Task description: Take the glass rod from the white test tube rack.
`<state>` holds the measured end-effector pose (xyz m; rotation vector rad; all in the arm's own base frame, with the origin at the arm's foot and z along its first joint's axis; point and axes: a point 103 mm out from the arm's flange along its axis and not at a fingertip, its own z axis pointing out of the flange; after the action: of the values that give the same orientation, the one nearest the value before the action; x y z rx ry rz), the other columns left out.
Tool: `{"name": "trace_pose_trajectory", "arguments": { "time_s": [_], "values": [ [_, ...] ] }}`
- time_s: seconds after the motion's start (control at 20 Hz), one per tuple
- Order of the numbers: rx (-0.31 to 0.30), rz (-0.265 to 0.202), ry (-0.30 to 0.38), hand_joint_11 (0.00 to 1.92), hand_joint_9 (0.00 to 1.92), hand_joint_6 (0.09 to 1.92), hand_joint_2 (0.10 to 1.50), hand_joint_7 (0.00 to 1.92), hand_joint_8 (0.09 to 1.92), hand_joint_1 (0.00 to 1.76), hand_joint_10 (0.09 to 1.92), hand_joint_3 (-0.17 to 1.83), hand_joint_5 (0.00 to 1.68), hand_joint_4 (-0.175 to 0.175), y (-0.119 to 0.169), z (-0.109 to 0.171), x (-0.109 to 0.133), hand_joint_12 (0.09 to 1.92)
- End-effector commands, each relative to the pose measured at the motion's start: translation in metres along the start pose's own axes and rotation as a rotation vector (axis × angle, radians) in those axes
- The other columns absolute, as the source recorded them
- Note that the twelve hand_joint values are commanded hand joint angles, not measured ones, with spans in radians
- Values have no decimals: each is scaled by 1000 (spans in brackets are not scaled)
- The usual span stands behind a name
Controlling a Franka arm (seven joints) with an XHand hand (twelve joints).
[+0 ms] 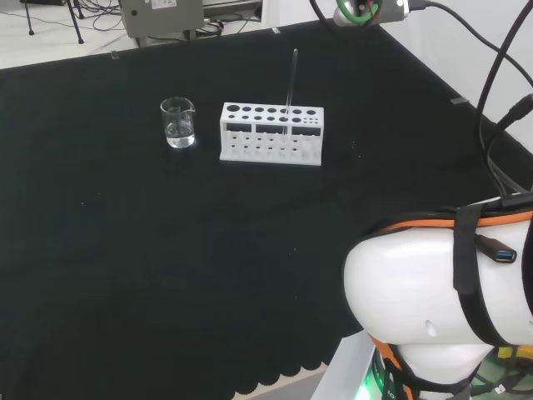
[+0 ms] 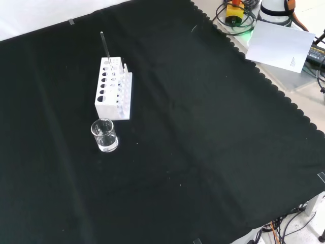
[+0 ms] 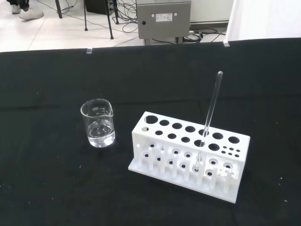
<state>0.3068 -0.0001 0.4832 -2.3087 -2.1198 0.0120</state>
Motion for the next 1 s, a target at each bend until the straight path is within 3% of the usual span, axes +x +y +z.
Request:
{"name": "trace_pose_trajectory", "arguments": {
  "time_s": [0.05,0.4,0.65,1.0],
  "values": [
    [-12,0,-11,0,54,123,868,0,540,546,786,584,26,-160,0,0,0,1274],
    [-4,0,-17,0,24,87,938,0,564,538,838,449,68,-160,2,1,1,1292],
    [8,-2,-16,42,279,87,949,29,801,535,863,436,98,-165,17,9,2,1423],
    [3,-40,5,105,388,87,950,127,878,535,877,440,153,-172,57,21,-8,1436]
  ]
}}
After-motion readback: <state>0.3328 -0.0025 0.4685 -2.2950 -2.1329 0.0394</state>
